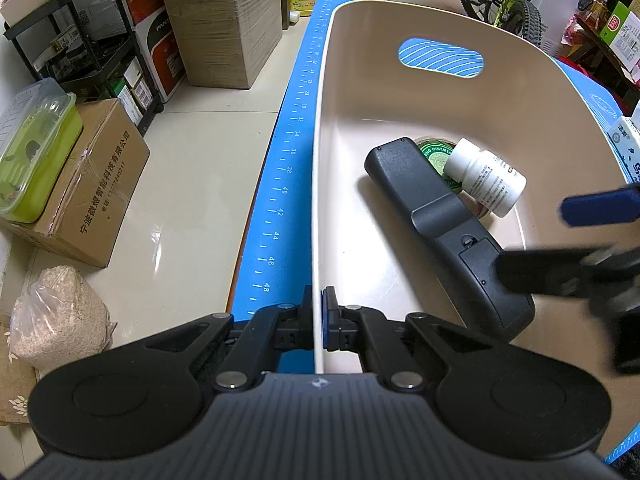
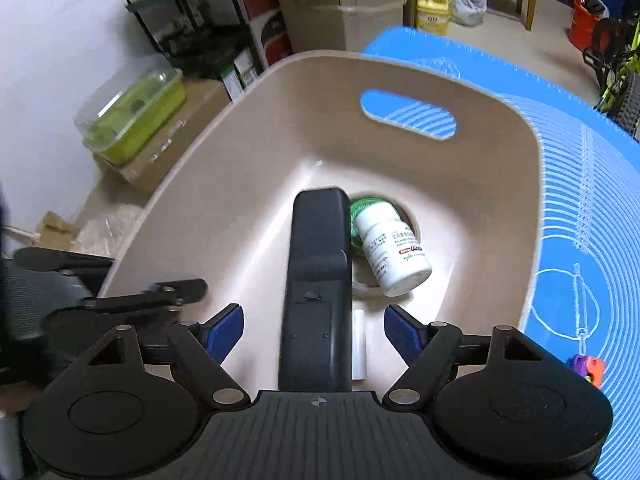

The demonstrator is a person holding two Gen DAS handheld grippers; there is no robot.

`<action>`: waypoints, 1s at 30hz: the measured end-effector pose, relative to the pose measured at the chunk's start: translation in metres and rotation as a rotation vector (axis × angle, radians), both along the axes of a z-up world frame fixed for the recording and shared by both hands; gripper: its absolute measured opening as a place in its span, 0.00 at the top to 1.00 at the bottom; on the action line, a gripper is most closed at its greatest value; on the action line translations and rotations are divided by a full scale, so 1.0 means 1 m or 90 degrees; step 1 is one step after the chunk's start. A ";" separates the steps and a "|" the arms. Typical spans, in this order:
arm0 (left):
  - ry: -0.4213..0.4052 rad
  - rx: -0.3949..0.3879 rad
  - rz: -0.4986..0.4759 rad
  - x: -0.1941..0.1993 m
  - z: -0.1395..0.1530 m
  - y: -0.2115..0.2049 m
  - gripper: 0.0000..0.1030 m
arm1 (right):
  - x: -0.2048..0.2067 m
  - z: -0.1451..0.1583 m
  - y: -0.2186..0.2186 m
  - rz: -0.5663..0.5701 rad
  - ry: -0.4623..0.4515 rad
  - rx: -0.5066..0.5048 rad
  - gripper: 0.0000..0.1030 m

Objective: Organize rigid objects
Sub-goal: 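Move the right tool to the orange-purple toy and grasp it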

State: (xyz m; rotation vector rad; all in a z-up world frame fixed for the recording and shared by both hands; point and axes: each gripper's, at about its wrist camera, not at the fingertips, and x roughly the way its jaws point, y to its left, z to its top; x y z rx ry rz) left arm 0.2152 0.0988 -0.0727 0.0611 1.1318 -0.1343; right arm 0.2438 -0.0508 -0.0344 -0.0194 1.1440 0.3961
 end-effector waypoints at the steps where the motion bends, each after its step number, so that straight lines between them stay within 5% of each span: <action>1: 0.000 0.001 0.000 0.000 0.000 -0.001 0.96 | -0.002 0.006 -0.005 -0.010 -0.008 0.013 0.20; 14: 0.000 0.001 0.000 0.000 0.000 0.000 0.96 | -0.024 0.058 -0.072 -0.160 -0.168 0.009 0.20; 30: 0.000 -0.001 0.001 -0.002 0.000 -0.002 0.96 | -0.045 -0.008 -0.152 -0.313 -0.179 -0.080 0.20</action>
